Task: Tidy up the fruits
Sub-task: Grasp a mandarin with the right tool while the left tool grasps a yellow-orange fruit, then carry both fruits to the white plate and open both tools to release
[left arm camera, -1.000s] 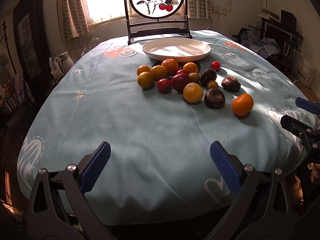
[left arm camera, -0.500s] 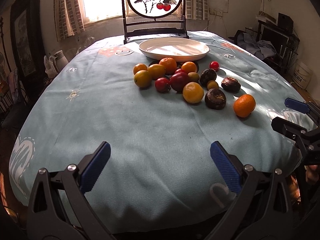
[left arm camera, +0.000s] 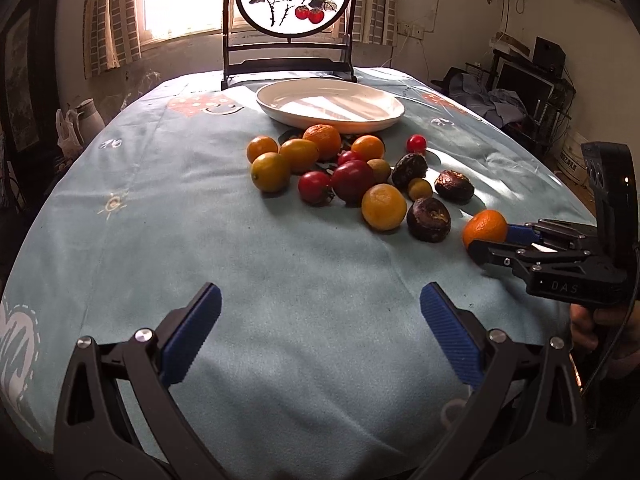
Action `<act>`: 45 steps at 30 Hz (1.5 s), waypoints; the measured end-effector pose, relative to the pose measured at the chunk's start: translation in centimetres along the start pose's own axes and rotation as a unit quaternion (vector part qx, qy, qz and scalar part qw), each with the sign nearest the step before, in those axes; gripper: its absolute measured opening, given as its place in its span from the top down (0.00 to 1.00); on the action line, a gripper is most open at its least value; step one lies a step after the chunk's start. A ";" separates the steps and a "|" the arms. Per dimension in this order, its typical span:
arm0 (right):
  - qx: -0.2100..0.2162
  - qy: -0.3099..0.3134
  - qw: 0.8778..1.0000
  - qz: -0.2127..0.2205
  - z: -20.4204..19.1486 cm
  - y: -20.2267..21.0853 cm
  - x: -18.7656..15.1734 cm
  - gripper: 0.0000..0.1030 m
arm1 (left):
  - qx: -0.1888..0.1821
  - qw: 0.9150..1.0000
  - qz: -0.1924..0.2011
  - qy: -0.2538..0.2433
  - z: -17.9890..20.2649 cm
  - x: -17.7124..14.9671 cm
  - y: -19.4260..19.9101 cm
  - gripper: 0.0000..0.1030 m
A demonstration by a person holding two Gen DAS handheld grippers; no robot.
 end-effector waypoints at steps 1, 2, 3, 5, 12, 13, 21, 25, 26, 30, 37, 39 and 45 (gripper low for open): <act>-0.001 0.005 1.000 0.006 -0.1 0.1 -0.1 0.57 | -0.013 1.000 -0.002 -0.002 0.1 0.4 -0.4 0.02; 0.003 0.004 1.000 0.010 -0.1 0.2 -0.2 0.57 | -0.026 1.000 -0.005 -0.006 0.2 0.9 -0.9 0.02; 0.011 -0.002 1.000 0.013 0.0 0.3 -0.3 0.57 | -0.041 0.999 -0.008 -0.010 0.4 1.3 -1.4 0.02; 0.041 -0.029 0.999 0.018 0.7 0.6 -0.5 0.57 | -0.061 0.998 -0.019 -0.020 1.1 2.1 -2.7 0.09; 0.080 -0.069 0.994 0.020 1.4 0.8 -0.7 0.57 | -0.090 0.994 -0.048 -0.033 2.9 4.1 -7.0 0.31; 0.083 -0.067 0.994 0.020 1.4 0.9 -0.7 0.57 | -0.093 0.994 -0.053 -0.029 3.0 4.3 -7.4 0.33; 0.107 -0.075 0.991 0.022 1.8 0.9 -0.7 0.57 | -0.111 0.990 -0.089 -0.005 3.0 4.6 -9.8 0.54; 0.109 -0.074 0.991 0.023 1.8 1.0 -0.7 0.57 | -0.119 0.987 -0.103 0.010 2.6 4.6 -10.5 0.52; 0.108 -0.074 0.991 0.023 1.7 1.0 -0.7 0.57 | -0.122 0.987 -0.106 0.018 2.3 4.6 -10.6 0.52; 0.103 -0.069 0.992 0.022 1.7 0.9 -0.7 0.57 | -0.121 0.987 -0.104 0.013 2.5 4.6 -10.7 0.52; 0.109 -0.069 0.991 0.018 1.8 1.0 -0.3 0.57 | -0.137 0.985 -0.104 0.014 2.7 4.6 -10.1 0.62; 0.123 -0.073 0.989 0.023 1.9 1.5 0.7 0.57 | -0.147 0.984 -0.098 0.017 2.6 4.9 -9.5 0.62; 0.100 -0.056 0.988 0.100 3.1 2.5 7.7 0.57 | -0.147 0.989 -0.019 0.009 1.4 10.2 -7.4 0.62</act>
Point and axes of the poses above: each gripper's, at about its wrist camera, not at the fingertips, and y roughly against the way its jaws point, z to its right, x to its top, the point moved 2 cm from there along -y, roughly the way its jaws point, and after that the axes turned 6 degrees about z, right-handed, at the moved point
